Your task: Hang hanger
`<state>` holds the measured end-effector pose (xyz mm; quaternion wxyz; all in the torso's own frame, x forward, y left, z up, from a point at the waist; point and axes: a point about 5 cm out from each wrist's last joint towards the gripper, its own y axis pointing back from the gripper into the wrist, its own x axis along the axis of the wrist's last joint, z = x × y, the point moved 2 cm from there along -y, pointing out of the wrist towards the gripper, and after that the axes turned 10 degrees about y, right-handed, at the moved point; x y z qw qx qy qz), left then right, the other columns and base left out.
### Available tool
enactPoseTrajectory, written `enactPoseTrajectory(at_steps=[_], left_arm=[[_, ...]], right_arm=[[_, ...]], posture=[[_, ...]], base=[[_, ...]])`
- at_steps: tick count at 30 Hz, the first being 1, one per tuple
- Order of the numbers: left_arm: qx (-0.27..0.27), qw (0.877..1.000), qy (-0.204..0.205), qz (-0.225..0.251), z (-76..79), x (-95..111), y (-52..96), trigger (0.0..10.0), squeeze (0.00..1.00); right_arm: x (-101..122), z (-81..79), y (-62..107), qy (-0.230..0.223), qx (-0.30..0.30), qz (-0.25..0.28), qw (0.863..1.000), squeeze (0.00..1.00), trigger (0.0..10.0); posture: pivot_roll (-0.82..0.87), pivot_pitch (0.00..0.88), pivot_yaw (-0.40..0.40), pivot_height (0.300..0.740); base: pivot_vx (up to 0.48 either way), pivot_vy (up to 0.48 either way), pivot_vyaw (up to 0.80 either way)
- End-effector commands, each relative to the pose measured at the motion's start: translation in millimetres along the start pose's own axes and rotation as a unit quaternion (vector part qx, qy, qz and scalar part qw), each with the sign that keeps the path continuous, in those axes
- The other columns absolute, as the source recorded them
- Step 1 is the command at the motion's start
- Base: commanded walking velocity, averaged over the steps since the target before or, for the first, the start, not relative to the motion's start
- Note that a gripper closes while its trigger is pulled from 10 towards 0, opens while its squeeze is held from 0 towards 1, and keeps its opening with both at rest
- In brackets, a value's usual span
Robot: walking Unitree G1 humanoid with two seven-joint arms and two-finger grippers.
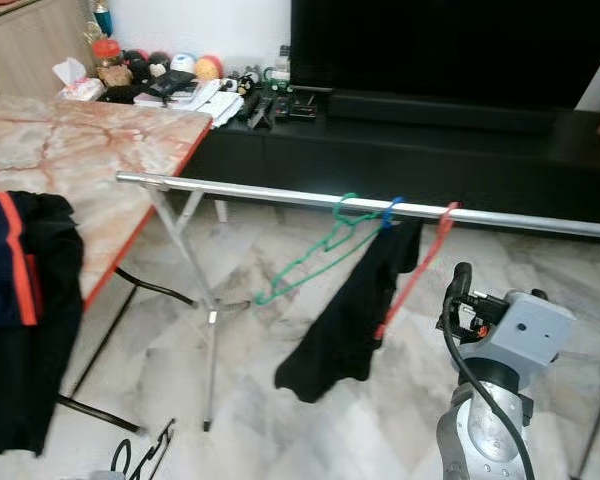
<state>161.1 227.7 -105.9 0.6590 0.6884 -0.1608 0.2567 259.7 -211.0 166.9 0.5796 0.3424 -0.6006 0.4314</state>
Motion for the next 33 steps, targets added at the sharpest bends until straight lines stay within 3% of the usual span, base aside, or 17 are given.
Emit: enactPoseTrajectory(at_steps=[1, 9, 12, 13, 16, 20, 24, 28, 33], left_arm=[[-0.003, 1.0, -0.011, -0.021, -0.4, -10, 1.6, 10.0, 0.0], [0.0, 1.0, -0.006, -0.02, -0.9, -9, 1.4, 10.0, 0.0], [0.001, 1.0, -0.006, -0.017, -0.1, -7, 1.0, 10.0, 0.0], [0.002, 1.0, -0.006, -0.016, -0.2, -7, 1.0, 10.0, 0.0], [0.006, 1.0, -0.006, -0.014, -0.9, -7, 1.0, 10.0, 0.0], [0.012, 1.0, -0.007, -0.003, -1.8, -4, 0.8, 10.0, 0.0], [0.024, 0.999, -0.005, 0.027, -7.3, 9, 0.1, 10.0, 0.0], [0.021, 0.997, -0.008, 0.068, -10.9, 28, -0.3, 10.0, 0.0], [0.004, 0.991, -0.028, 0.133, -9.2, 61, -0.2, 10.0, 0.0]], right_arm=[[-8, 10.2, 1.0, 0.01, -0.015, -0.011, 1.0, 0.0, 10.0], [-31, 30.3, 2.6, -0.015, -0.055, -0.059, 0.997, 0.0, 10.0], [-48, 38.2, 4.8, -0.036, -0.077, -0.096, 0.992, 0.0, 10.0], [-57, 44.9, 6.6, -0.068, -0.106, -0.117, 0.985, 0.0, 10.0], [-70, 50.4, 8.7, -0.099, -0.132, -0.142, 0.976, 0.0, 10.0], [-83, 52.9, 11.0, -0.103, -0.133, -0.164, 0.972, 0.0, 10.0], [-105, 55.3, 15.2, -0.085, -0.138, -0.222, 0.961, 0.0, 10.0], [-122, 54.4, 16.7, -0.112, -0.168, -0.271, 0.941, 0.0, 10.0], [-147, 49.2, 24.0, -0.094, -0.147, -0.34, 0.924, 0.0, 10.0]], posture=[[-0.02, 0.154, -0.031, 0.74], [-0.03, 0.154, -0.032, 0.74], [-0.02, 0.153, -0.036, 0.74], [-0.02, 0.153, -0.037, 0.74], [-0.02, 0.15, -0.038, 0.74], [-0.02, 0.147, -0.041, 0.74], [-0.02, 0.145, -0.044, 0.74], [-0.02, 0.137, -0.05, 0.74], [-0.02, 0.134, -0.057, 0.74]], base=[[0.0, -0.281, 0.0], [0.0, -0.035, 0.0], [0.0, 0.0, 0.0], [0.0, 0.0, 0.0], [0.0, 0.0, 0.0], [0.0, 0.0, 0.0], [0.0, 0.0, 0.0], [0.0, 0.0, 0.0], [0.0, 0.0, 0.0]])
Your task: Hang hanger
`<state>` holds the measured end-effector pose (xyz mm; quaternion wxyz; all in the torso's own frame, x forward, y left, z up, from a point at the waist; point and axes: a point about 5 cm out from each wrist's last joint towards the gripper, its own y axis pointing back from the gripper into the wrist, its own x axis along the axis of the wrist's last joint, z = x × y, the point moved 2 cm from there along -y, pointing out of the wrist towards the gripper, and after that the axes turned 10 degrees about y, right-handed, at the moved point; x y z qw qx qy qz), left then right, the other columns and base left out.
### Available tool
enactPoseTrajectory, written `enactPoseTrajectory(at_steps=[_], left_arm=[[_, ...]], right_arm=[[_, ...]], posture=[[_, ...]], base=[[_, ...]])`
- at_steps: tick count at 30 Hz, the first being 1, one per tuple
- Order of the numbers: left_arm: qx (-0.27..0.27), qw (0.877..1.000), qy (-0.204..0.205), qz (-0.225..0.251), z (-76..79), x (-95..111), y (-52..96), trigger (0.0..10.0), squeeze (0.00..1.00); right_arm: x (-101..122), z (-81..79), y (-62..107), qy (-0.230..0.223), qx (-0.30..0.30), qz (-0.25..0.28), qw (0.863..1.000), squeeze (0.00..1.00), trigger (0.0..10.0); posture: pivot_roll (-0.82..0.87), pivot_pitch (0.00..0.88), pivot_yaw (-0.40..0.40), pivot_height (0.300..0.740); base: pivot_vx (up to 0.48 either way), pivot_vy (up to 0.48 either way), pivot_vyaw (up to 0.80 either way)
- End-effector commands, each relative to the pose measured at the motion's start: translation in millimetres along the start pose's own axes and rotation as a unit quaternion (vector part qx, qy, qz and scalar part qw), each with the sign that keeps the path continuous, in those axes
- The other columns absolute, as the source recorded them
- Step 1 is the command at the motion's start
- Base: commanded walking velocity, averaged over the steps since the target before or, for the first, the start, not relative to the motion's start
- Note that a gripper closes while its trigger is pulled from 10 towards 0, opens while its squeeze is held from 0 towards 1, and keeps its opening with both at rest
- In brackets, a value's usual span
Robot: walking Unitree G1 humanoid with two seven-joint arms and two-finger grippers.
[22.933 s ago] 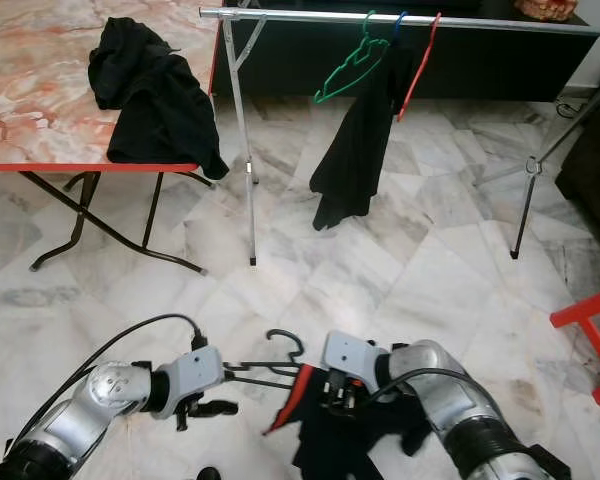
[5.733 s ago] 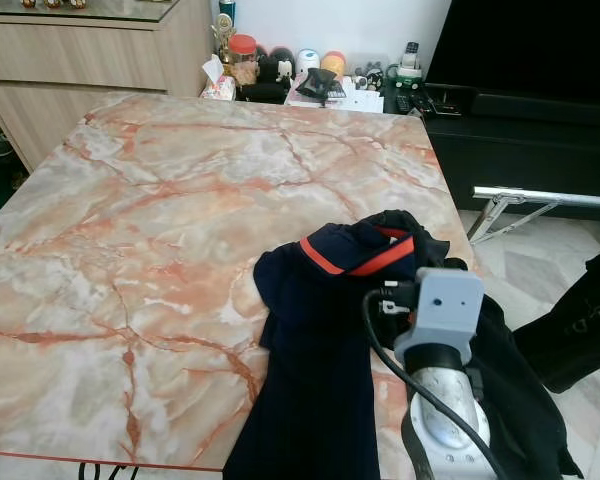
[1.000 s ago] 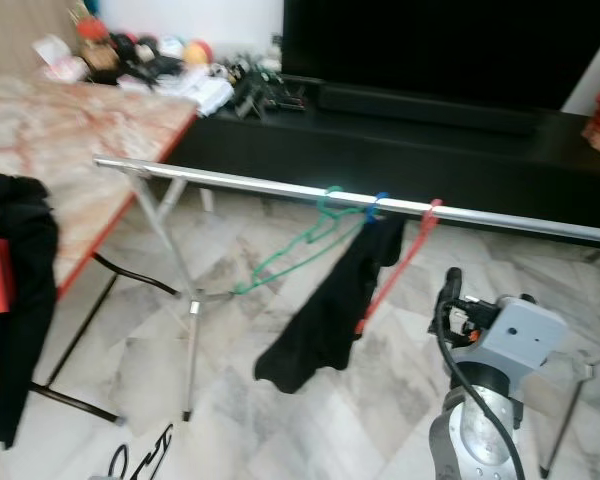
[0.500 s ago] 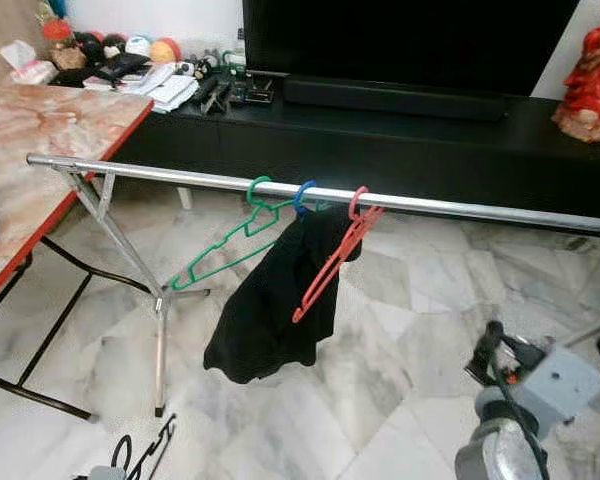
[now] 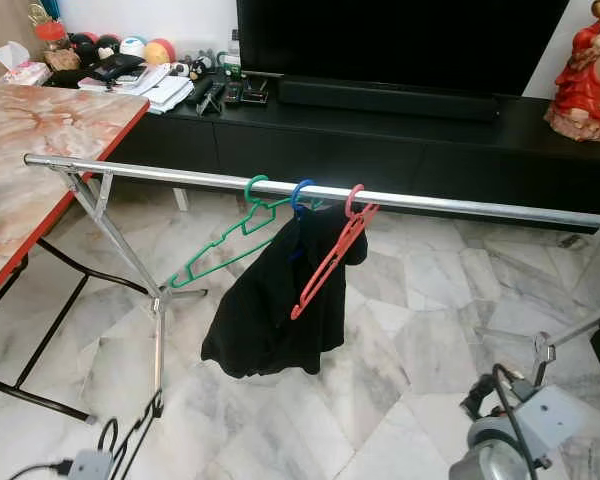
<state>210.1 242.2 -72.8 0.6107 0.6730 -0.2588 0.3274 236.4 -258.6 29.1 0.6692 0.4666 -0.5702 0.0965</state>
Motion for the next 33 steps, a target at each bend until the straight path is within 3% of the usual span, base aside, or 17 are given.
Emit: enactPoseTrajectory(at_steps=[1, 3, 7, 11, 13, 14, 15, 17, 18, 19, 20, 23, 24, 28, 30, 31, 33], left_arm=[[-0.006, 1.0, -0.007, 0.005, -1.9, 0, 1.0, 10.0, 0.0], [-0.052, 0.996, -0.056, 0.047, 9.9, 23, -3.3, 10.0, 0.0], [-0.121, 0.985, -0.106, 0.061, 27.6, 34, -4.6, 10.0, 0.0], [-0.221, 0.957, -0.186, 0.02, 43.6, 32, -3.1, 10.0, 0.0], [-0.259, 0.937, -0.235, -0.011, 46.3, 26, -0.9, 10.0, 0.0], [-0.274, 0.908, -0.317, -0.014, 42.8, 28, 0.3, 10.0, 0.0], [-0.273, 0.905, -0.326, -0.01, 41.1, 34, -0.6, 10.0, 0.0], [-0.271, 0.91, -0.314, 0.001, 39.2, 47, -2.8, 10.0, 0.0], [-0.283, 0.903, -0.323, 0.002, 39.5, 55, -3.1, 10.0, 0.0], [-0.289, 0.899, -0.33, 0.0, 40.1, 57, -3.0, 10.0, 0.0], [-0.289, 0.899, -0.33, 0.0, 40.1, 57, -3.0, 10.0, 0.0], [-0.347, 0.866, -0.359, -0.017, 52.8, 66, 0.0, 10.0, 0.0], [-0.376, 0.847, -0.374, -0.024, 59.2, 70, 2.6, 10.0, 0.0], [-0.41, 0.826, -0.385, -0.036, 67.9, 77, 5.2, 10.0, 0.0], [-0.419, 0.814, -0.401, -0.047, 69.3, 76, 6.1, 10.0, 0.0], [-0.418, 0.813, -0.402, -0.047, 69.4, 76, 5.9, 10.0, 0.0], [-0.401, 0.827, -0.393, -0.035, 68.0, 76, 3.5, 10.0, 0.0]], right_arm=[[-9, 4.5, -2.0, 0.005, -0.005, -0.022, 1.0, 0.0, 10.0], [-22, 9.6, -6.6, 0.023, -0.009, -0.055, 0.998, 0.0, 10.0], [-28, 10.8, -12.5, 0.046, -0.005, -0.071, 0.996, 0.0, 10.0], [-27, -23.8, -15.4, 0.141, 0.12, -0.064, 0.981, 0.0, 10.0], [-28, -49.5, -8.7, 0.219, 0.226, -0.049, 0.948, 0.0, 10.0], [-36, -70.2, 3.8, 0.325, 0.333, -0.031, 0.885, 0.0, 10.0], [-37, -72.7, 5.7, 0.357, 0.352, -0.024, 0.865, 0.0, 10.0], [-34, -78.8, 9.6, 0.388, 0.394, -0.008, 0.833, 0.0, 10.0], [-34, -85.8, 17.0, 0.417, 0.454, 0.0, 0.787, 0.0, 10.0], [-35, -87.4, 19.5, 0.426, 0.472, -0.001, 0.772, 0.0, 10.0], [-35, -87.4, 19.5, 0.426, 0.472, -0.001, 0.772, 0.0, 10.0], [-38, -92.2, 33.8, 0.477, 0.561, 0.002, 0.676, 0.0, 10.0], [-38, -91.2, 39.6, 0.495, 0.595, -0.004, 0.633, 0.0, 10.0], [-36, -87.3, 41.4, 0.521, 0.617, -0.017, 0.589, 0.0, 10.0], [-37, -82.9, 36.2, 0.545, 0.606, -0.023, 0.578, 0.0, 10.0], [-38, -79.8, 31.0, 0.554, 0.593, -0.027, 0.584, 0.0, 10.0], [-41, -76.4, 26.1, 0.554, 0.578, -0.025, 0.599, 0.0, 10.0]], posture=[[-0.02, 0.134, -0.057, 0.74], [-0.03, 0.132, -0.059, 0.74], [-0.03, 0.131, -0.061, 0.74], [-0.03, 0.135, -0.061, 0.74], [-0.03, 0.14, -0.062, 0.74], [-0.04, 0.145, -0.059, 0.74], [-0.04, 0.151, -0.057, 0.74], [-0.03, 0.152, -0.057, 0.74], [-0.03, 0.155, -0.057, 0.74], [-0.03, 0.161, -0.058, 0.74], [-0.03, 0.161, -0.058, 0.74], [-0.03, 0.161, -0.06, 0.74], [-0.03, 0.162, -0.059, 0.74], [-0.03, 0.163, -0.057, 0.74], [-0.03, 0.165, -0.055, 0.74], [-0.03, 0.167, -0.053, 0.74], [-0.03, 0.17, -0.045, 0.74]], base=[[0.0, 0.0, 0.0], [0.0, 0.0, 0.0], [0.0, 0.0, 0.0], [0.0, 0.0, 0.0], [0.0, 0.0, 0.0], [0.0, 0.0, 0.0], [0.0, 0.0, 0.0], [0.0, 0.0, 0.0], [0.0, 0.0, 0.0], [0.0, 0.0, 0.0], [0.0, 0.0, 0.0], [0.0, 0.0, 0.0], [0.0, 0.0, 0.0], [0.0, 0.0, 0.0], [0.0, 0.0, 0.0], [0.0, 0.0, 0.0], [0.0, 0.0, 0.0]])
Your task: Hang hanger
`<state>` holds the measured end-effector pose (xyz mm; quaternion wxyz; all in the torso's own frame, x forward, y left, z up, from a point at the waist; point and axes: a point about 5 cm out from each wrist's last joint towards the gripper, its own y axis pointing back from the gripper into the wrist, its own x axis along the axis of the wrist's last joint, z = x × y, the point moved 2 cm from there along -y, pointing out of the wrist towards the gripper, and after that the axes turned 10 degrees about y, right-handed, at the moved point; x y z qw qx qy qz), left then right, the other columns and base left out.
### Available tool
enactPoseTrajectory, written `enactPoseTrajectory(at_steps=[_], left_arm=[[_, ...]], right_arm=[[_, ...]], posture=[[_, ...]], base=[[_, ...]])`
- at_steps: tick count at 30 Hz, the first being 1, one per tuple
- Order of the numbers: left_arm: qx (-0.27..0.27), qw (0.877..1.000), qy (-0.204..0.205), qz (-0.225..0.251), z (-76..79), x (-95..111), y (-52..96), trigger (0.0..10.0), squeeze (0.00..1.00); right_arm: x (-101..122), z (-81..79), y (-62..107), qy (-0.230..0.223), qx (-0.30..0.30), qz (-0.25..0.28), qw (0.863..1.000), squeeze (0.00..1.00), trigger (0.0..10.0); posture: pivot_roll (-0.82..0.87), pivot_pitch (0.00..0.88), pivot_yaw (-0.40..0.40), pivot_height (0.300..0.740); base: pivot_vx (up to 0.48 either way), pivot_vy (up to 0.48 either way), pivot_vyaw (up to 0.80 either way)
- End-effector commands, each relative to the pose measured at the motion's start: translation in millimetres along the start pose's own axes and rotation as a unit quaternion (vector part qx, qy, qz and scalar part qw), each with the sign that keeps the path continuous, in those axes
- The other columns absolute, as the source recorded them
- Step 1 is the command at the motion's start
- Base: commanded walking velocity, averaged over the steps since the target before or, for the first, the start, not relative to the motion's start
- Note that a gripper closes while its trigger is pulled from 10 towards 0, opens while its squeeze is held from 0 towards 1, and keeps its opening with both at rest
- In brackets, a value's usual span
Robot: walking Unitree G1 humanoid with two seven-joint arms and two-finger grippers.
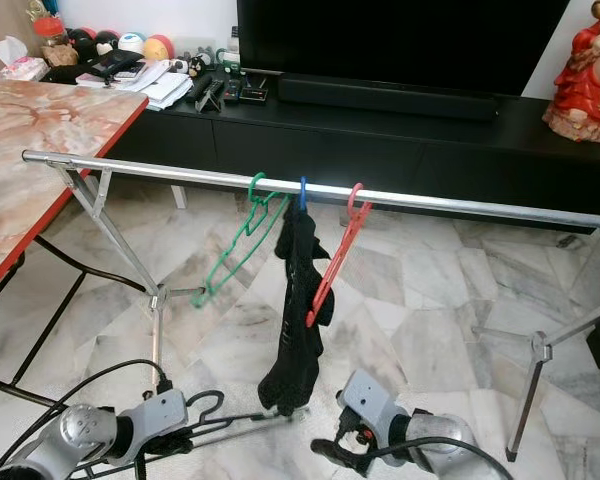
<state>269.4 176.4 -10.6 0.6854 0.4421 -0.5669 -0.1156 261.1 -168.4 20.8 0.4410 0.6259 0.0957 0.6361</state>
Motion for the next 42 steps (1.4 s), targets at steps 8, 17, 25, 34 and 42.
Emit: enactPoseTrajectory(at_steps=[8, 17, 25, 34, 42], left_arm=[[-0.042, 0.999, 0.018, 0.017, 6.1, 2, 12.4, 10.0, 0.0], [-0.131, 0.99, -0.049, 0.009, 4.6, 42, 18.0, 10.0, 0.0], [-0.169, 0.982, -0.081, -0.002, 4.7, 64, 18.3, 10.0, 0.0], [-0.214, 0.97, -0.119, 0.014, 13.7, 96, 18.5, 10.0, 0.0], [-0.251, 0.956, -0.148, 0.034, 28.9, 127, 10.5, 10.0, 0.0]], right_arm=[[17, -18.2, 12.3, -0.007, 0.053, 0.085, 0.995, 0.0, 10.0], [43, -17.9, 14.9, 0.083, 0.166, 0.115, 0.976, 0.0, 10.0], [53, 0.4, 11.4, 0.104, 0.135, 0.115, 0.979, 0.0, 10.0], [60, 4.7, 13.5, 0.115, 0.132, 0.137, 0.975, 0.0, 10.0], [65, -3.8, 7.5, 0.121, 0.15, 0.151, 0.97, 0.0, 10.0]], posture=[[-0.02, 0.18, -0.034, 0.74], [-0.02, 0.177, -0.016, 0.74], [-0.03, 0.171, 0.003, 0.74], [-0.03, 0.174, 0.03, 0.74], [-0.04, 0.185, 0.049, 0.74]], base=[[0.0, 0.0, 0.0], [0.0, 0.0, 0.0], [0.0, 0.0, 0.0], [0.0, 0.0, 0.0], [0.0, 0.0, 0.0]])
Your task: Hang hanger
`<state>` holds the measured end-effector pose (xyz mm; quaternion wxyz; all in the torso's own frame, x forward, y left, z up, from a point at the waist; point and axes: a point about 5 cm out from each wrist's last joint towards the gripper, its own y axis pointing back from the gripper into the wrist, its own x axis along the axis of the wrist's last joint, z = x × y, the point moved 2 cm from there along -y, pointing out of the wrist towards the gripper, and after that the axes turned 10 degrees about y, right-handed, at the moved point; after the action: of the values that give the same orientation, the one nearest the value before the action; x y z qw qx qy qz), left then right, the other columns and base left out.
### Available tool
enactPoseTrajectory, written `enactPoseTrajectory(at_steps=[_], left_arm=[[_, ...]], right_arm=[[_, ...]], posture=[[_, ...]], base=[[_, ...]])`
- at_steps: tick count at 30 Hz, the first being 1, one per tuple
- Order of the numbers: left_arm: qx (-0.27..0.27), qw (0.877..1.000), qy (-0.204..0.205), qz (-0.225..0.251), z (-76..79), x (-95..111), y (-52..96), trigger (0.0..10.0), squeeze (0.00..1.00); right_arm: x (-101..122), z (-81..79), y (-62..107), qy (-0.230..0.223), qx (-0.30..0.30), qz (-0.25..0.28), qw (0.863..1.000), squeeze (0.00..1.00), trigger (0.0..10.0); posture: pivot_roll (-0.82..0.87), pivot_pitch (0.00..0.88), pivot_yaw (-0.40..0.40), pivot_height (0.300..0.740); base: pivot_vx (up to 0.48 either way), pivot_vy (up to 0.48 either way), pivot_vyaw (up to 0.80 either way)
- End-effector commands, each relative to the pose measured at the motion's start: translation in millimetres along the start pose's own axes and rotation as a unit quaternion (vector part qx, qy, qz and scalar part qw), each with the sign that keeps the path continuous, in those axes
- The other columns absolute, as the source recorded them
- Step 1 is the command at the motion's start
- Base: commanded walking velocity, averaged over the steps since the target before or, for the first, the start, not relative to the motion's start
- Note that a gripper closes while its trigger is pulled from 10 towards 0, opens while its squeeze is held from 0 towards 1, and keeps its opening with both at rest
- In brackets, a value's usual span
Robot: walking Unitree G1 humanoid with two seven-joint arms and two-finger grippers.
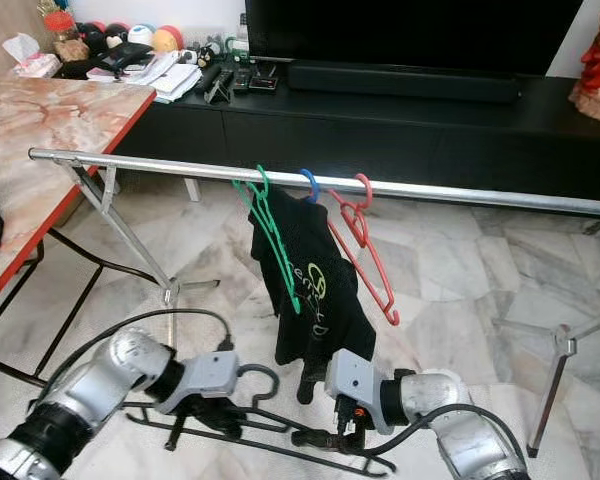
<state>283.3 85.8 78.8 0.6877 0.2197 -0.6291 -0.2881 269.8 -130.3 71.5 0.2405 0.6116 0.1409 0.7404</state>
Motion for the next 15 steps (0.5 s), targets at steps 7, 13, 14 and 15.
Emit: enactPoseTrajectory(at_steps=[7, 13, 14, 15], left_arm=[[-0.011, 1.0, -0.009, 0.005, 1.4, 9, -0.7, 10.0, 0.0], [-0.006, 1.0, -0.015, 0.011, 0.5, 15, -4.1, 10.0, 0.0], [-0.005, 1.0, -0.015, 0.012, 0.4, 15, -4.2, 10.0, 0.0], [-0.004, 1.0, -0.016, 0.011, 0.3, 16, -4.2, 10.0, 0.0]], right_arm=[[8, -5.0, -6.4, 0.004, 0.018, 0.027, 0.999, 0.0, 10.0], [2, -8.8, -12.4, -0.002, 0.034, 0.004, 0.999, 0.0, 10.0], [1, -9.3, -12.7, -0.006, 0.036, 0.0, 0.999, 0.0, 10.0], [-1, -9.9, -13.1, -0.012, 0.037, -0.003, 0.999, 0.0, 10.0]], posture=[[-0.04, 0.19, 0.055, 0.74], [-0.04, 0.194, 0.053, 0.74], [-0.04, 0.194, 0.053, 0.74], [-0.04, 0.194, 0.053, 0.74]], base=[[0.0, 0.0, 0.0], [0.0, 0.0, 0.0], [0.0, 0.0, 0.0], [0.0, 0.0, 0.0]])
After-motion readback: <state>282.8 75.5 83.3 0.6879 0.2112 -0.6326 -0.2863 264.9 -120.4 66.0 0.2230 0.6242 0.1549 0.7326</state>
